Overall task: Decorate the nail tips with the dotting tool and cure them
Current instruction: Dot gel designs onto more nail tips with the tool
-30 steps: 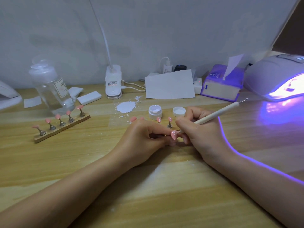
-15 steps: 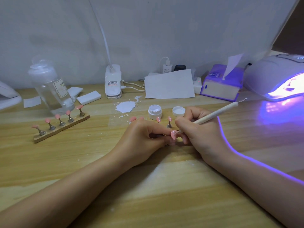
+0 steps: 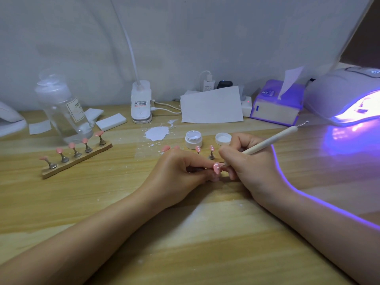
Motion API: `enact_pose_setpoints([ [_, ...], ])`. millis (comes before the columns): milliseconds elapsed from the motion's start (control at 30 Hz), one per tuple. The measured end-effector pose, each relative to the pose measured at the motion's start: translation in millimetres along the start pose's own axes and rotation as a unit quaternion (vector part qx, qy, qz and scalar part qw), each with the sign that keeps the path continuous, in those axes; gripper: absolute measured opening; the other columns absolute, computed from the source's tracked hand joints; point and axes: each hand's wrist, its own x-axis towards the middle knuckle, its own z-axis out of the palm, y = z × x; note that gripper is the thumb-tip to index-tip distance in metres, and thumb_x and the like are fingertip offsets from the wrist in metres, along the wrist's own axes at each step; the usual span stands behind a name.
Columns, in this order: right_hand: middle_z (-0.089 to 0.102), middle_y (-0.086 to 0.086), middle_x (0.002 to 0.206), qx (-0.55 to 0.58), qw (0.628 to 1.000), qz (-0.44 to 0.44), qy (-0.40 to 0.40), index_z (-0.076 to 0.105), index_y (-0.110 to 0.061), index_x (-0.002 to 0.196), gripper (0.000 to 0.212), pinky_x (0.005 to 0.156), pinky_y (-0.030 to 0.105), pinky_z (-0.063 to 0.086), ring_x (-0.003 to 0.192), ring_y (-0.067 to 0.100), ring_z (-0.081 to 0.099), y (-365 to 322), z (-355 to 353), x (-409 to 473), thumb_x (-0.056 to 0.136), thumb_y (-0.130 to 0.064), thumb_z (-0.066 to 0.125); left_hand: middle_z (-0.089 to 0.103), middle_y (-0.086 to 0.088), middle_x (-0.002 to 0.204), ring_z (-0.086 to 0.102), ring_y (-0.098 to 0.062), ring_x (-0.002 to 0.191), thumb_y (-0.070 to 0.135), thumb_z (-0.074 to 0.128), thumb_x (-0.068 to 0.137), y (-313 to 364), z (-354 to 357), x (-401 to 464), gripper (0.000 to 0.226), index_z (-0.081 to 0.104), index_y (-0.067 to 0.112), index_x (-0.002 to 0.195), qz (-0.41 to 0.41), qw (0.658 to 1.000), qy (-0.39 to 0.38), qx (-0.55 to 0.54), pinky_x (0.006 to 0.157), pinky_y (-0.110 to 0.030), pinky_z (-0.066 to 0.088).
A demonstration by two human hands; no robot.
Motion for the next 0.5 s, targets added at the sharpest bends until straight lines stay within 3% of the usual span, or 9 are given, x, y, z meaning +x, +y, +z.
enact_pose_setpoints([
  [133, 0.031, 0.007, 0.037, 0.006, 1.000, 0.003, -0.002, 0.035, -0.004, 0.053, 0.031, 0.038, 0.015, 0.038, 0.033, 0.016, 0.046, 0.9, -0.5, 0.8, 0.075, 0.012, 0.050, 0.055, 0.030, 0.049, 0.045, 0.016, 0.052, 0.008, 0.069, 0.078, 0.2, 0.1, -0.3, 0.023, 0.069, 0.030, 0.085, 0.004, 1.000, -0.004, 0.017, 0.074, 0.007, 0.028],
  [333, 0.032, 0.006, 0.034, -0.003, 1.000, 0.003, -0.001, 0.037, -0.003, 0.055, 0.027, 0.038, 0.015, 0.037, 0.032, 0.012, 0.047, 0.4, -0.9, -0.2, 0.074, 0.011, 0.049, 0.060, 0.025, 0.053, 0.046, 0.014, 0.052, 0.008, 0.069, 0.078, -0.2, -0.4, 0.2, 0.023, 0.070, 0.029, 0.088, -0.003, 1.000, -0.003, 0.007, 0.064, 0.000, 0.035],
  [500, 0.032, 0.007, 0.034, -0.003, 1.000, 0.001, -0.001, 0.035, -0.006, 0.053, 0.032, 0.038, 0.012, 0.038, 0.033, 0.012, 0.046, 0.2, -0.7, 0.3, 0.075, 0.012, 0.049, 0.064, 0.024, 0.057, 0.048, 0.011, 0.055, 0.006, 0.069, 0.078, 0.0, -0.4, -0.4, 0.020, 0.072, 0.024, 0.087, -0.008, 1.000, -0.003, 0.014, 0.073, 0.008, 0.028],
])
